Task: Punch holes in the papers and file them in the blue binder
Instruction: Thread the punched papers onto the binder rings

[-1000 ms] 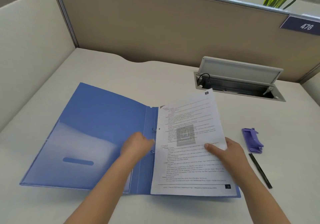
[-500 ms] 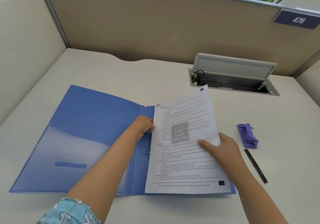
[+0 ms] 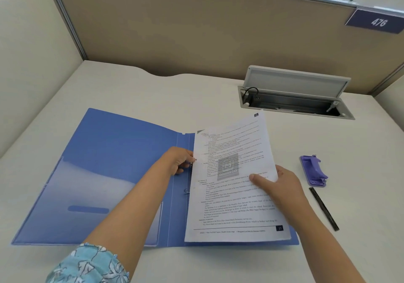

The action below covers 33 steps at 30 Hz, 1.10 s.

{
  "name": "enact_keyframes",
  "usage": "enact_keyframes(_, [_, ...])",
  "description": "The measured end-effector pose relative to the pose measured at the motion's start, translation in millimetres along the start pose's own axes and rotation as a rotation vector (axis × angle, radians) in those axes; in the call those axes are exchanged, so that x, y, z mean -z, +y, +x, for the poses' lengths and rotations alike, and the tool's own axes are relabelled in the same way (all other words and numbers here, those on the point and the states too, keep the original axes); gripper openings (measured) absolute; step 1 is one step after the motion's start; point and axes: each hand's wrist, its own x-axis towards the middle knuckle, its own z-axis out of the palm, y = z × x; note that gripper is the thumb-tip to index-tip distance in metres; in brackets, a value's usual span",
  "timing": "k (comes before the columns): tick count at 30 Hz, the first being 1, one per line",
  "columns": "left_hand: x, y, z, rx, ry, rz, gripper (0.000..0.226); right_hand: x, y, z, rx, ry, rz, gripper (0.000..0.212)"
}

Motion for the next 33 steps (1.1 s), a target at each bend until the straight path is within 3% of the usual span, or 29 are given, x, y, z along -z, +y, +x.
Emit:
enact_keyframes(9, [-11,1,-3,-0.063,0.043,0.049,0.010,1,3,1,0.002,0.002,0.008,0.013])
enact_keyframes(13, [-17,-19,-9,-0.275,0.292,0.223,0.030,4,7,3,-0.020,0.006,0.025,0.014])
enact_keyframes(15, [-19,-41,-28,-0.365,0.415,0.231,0.023,5,10,5,-0.035,0.003,0.040,0.013])
enact_keyframes(17, [-24,-69,-49,-0.360,0.455,0.096,0.009,7,14,6,-0.047,-0.001,0.053,0.012])
enact_keyframes(19, [-28,-91,-66,-0.222,0.379,-0.174,0.006,7,16,6,-0.051,-0.011,0.062,0.011])
enact_keyframes(22, [-31,-100,-72,0.038,0.037,-0.529,0.015,7,18,8,-0.053,-0.016,0.070,0.011])
enact_keyframes(24, [-31,-97,-67,0.108,-0.094,-0.643,0.016,7,19,9,-0.054,-0.024,0.065,0.012])
enact_keyframes(33, [-35,-91,-54,0.178,-0.140,-0.741,0.006,9,28,11,-0.048,-0.052,-0.015,0.009])
